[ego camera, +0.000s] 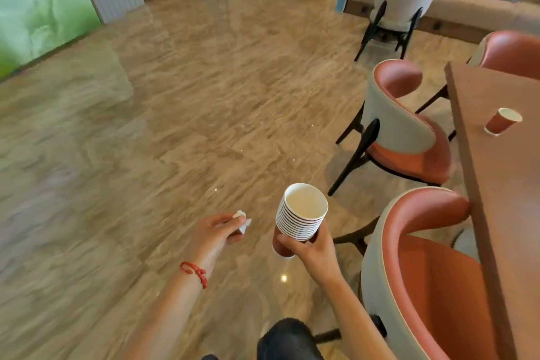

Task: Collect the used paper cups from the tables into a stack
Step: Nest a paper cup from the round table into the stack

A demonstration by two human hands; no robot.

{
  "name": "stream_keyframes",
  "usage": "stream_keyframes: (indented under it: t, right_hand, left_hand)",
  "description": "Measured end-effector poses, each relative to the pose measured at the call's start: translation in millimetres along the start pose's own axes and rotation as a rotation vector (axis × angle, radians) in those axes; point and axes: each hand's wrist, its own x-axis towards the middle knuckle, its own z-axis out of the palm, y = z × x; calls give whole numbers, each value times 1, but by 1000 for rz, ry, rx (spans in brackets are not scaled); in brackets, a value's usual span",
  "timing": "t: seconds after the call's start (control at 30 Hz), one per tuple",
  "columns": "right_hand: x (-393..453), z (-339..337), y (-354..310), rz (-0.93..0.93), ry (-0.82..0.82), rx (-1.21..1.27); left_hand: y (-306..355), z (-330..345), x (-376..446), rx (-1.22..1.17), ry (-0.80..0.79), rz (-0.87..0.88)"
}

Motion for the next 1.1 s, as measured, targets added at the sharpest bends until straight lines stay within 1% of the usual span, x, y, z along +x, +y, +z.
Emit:
stream_keyframes:
  t: [0.2, 0.4, 0.53, 0.67, 0.87, 1.0, 1.1]
  right_hand:
    - [121, -16, -5, 5, 63, 50]
    - [236, -56, -20, 19, 130, 89]
    - [293, -86, -29, 36, 205, 113]
    - [333, -114, -27, 49, 278, 123]
    - [396, -162, -18, 64, 491, 168]
    - [433, -196, -15, 97, 691, 189]
    - [454, -220, -17, 124, 834, 159]
  left_hand:
    - [33, 60, 118, 56, -64, 4]
    - [75, 139, 221, 90, -121, -12]
    - [99, 189, 282, 139, -195, -14]
    - [112, 241, 330, 153, -286, -53]
    - [123, 339, 408, 250, -487, -78]
    - [132, 409, 451, 351, -645, -113]
    - [142, 459, 473, 410, -745, -120]
